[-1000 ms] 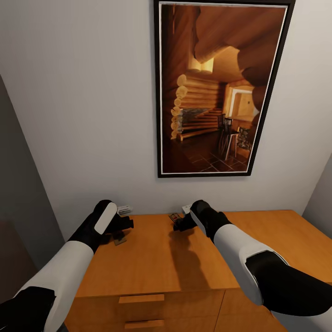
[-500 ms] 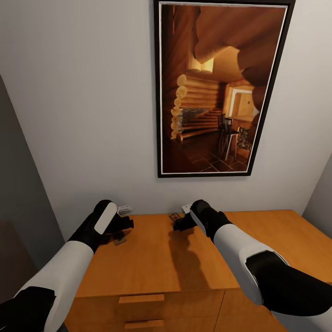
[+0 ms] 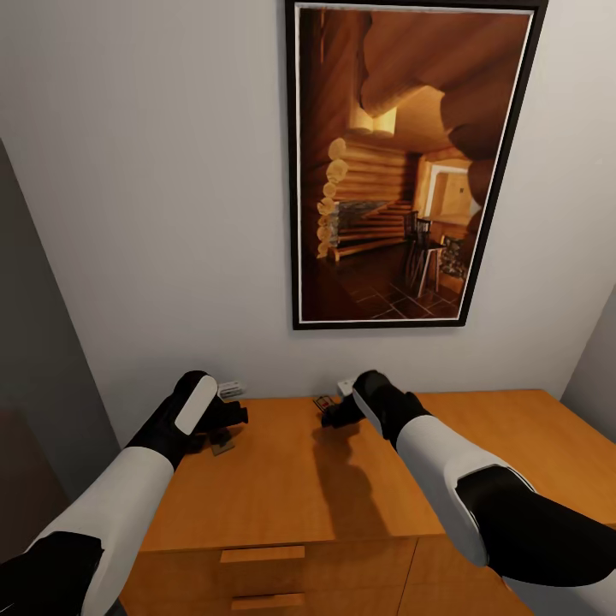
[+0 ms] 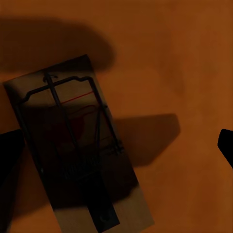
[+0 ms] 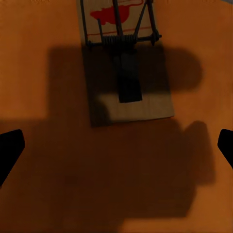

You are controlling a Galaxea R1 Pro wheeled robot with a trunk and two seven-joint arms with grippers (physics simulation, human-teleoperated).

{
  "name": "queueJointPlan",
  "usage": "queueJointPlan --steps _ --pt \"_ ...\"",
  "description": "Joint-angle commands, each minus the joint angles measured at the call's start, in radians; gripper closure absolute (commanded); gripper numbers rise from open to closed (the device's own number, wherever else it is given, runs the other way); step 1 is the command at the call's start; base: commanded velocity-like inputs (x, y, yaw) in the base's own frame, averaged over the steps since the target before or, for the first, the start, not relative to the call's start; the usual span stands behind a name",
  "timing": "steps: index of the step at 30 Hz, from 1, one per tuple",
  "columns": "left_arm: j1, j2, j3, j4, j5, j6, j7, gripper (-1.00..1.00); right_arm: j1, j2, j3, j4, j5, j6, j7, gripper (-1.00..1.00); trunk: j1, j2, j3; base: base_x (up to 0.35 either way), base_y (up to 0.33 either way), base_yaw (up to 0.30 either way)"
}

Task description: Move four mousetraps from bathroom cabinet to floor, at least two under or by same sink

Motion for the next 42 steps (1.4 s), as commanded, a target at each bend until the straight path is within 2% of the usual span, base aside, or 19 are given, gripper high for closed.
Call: queueJointPlan --steps 1,7,16,42 --pt "-0.001 0.0 -0.002 -0.001 0.01 0.001 0.011 -1.0 -0.001 0.0 0.002 -0.004 0.007 0.005 0.005 -1.0 0.0 -0.001 -0.001 0.0 0.0 0.0" --pt "-0.001 0.0 -0.002 -0.001 0.01 0.001 0.012 -1.0 -0.001 0.0 0.002 -0.076 0.005 0.02 0.009 -1.0 0.0 -0.001 -0.001 0.0 0.0 0.0" --pt "-0.001 0.0 -0.002 -0.001 0.01 0.001 0.012 -1.0 -0.001 0.0 -0.004 -0.178 0.002 0.11 0.01 -1.0 0.0 -0.001 -0.001 0.0 0.0 0.0" --pt "-0.001 -0.001 -0.003 -0.001 0.01 0.001 0.012 -1.0 -0.001 0.0 -0.007 -0.189 -0.001 0.134 0.006 -1.0 0.0 -0.001 -0.001 0.0 0.0 0.0"
